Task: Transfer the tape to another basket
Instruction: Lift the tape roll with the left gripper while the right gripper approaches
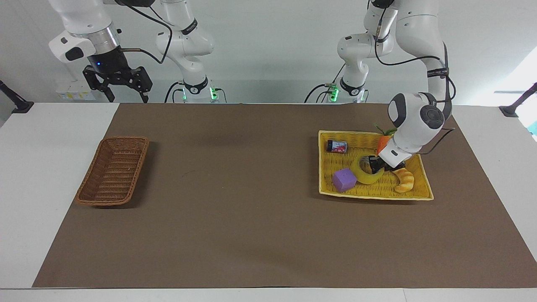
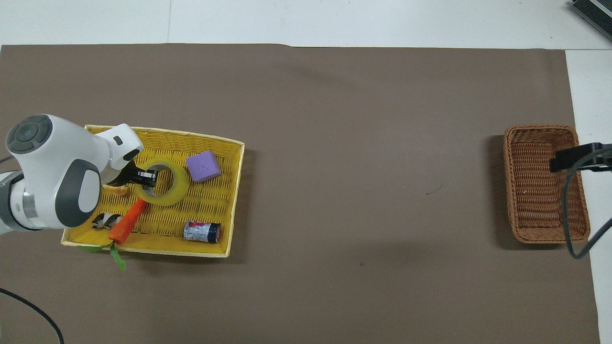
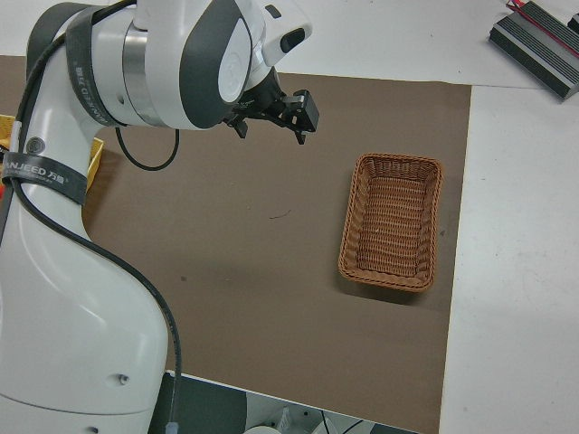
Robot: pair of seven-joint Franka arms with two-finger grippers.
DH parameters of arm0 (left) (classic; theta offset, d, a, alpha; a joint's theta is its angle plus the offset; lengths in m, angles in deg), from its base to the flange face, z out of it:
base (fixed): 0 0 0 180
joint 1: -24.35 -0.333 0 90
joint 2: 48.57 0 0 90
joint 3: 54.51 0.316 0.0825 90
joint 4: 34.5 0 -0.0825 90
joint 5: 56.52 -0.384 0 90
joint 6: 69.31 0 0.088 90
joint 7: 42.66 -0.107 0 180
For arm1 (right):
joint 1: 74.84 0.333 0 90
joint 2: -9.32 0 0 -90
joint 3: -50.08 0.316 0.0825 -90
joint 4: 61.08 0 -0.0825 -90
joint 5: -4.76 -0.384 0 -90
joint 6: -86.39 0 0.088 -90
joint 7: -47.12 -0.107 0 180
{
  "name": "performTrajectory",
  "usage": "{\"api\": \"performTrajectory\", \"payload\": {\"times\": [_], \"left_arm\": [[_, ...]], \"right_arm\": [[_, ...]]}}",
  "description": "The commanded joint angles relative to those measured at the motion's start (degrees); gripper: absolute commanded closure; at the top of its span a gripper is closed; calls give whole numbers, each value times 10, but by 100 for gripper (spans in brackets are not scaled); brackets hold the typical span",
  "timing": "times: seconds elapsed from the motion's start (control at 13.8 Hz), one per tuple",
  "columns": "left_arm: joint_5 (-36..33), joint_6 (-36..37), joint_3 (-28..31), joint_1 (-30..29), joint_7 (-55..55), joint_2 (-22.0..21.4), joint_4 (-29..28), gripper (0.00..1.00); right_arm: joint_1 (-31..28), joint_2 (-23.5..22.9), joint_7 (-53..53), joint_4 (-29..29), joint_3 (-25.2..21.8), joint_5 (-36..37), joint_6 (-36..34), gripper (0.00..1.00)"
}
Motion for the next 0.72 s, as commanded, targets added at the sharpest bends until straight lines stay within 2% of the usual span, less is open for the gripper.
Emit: {"api": "performTrajectory", "payload": {"times": [0.0,0.29,0.65], "left_arm": [[3,73,3,2,4,5,66,100],[3,107,0,14,32,-18,81,100],[5,150,-2,75,122,-59,86,100]], "right_arm": [[-7,10,1,7,3,-5,-4,0],[1,14,9,2,9,-3,-5,0],[21,13,9,20,11,-34,27,0]]}}
